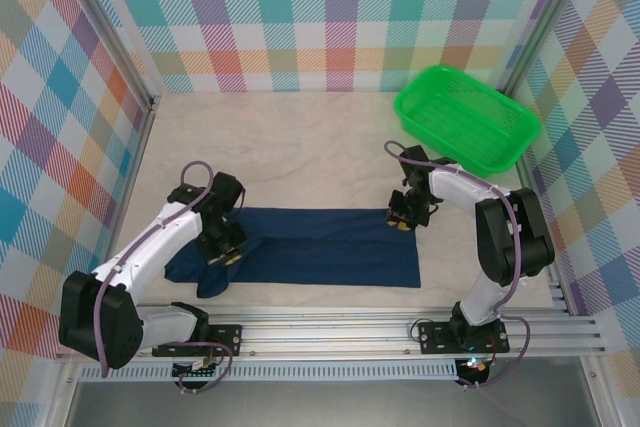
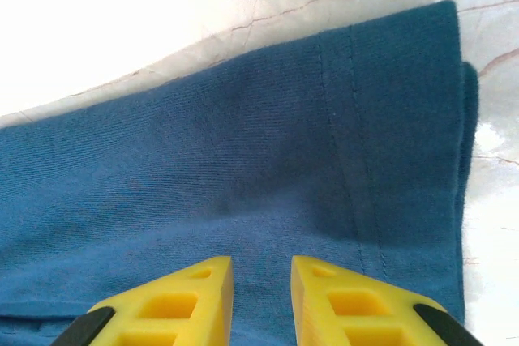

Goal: Fold and stack the t-shirts

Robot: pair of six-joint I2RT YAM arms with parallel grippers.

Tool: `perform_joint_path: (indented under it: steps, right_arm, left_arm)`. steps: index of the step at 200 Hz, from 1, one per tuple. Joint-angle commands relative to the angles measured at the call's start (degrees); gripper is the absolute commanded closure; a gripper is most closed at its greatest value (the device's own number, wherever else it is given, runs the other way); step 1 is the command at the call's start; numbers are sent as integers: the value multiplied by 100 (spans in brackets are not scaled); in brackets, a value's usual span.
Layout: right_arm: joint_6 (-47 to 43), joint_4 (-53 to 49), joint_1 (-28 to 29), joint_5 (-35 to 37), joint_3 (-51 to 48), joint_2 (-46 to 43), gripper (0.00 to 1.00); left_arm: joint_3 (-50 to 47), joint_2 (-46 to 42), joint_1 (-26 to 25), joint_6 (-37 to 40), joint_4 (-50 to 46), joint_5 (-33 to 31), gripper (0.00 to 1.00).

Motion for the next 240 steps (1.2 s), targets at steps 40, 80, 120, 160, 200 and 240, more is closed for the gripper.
perform_joint_path:
  steps: [40, 80, 120, 160, 200, 240]
  right_arm:
    - [-60, -178, -31, 96, 209, 152, 75]
    - [-67, -178, -25, 105, 253, 201, 75]
    - [-193, -85, -32, 57, 366, 226, 75]
    - [-458, 95, 1, -190, 435, 156, 74]
    - [-496, 73, 1, -269, 490, 164, 74]
    - [-431, 134, 2, -374, 446, 174, 74]
  left_arm:
    - [-403, 351, -429, -153, 383, 509, 100]
    - [-320, 559, -469, 164, 290, 746, 54]
    - [-75, 116, 1146, 870, -103, 26, 53]
    - [-158, 564, 2795, 1494, 955, -374, 56]
    - [-11, 1312, 3291, 2199, 1677, -428, 65]
    - [-281, 1225, 3439, 2733, 2204, -610, 63]
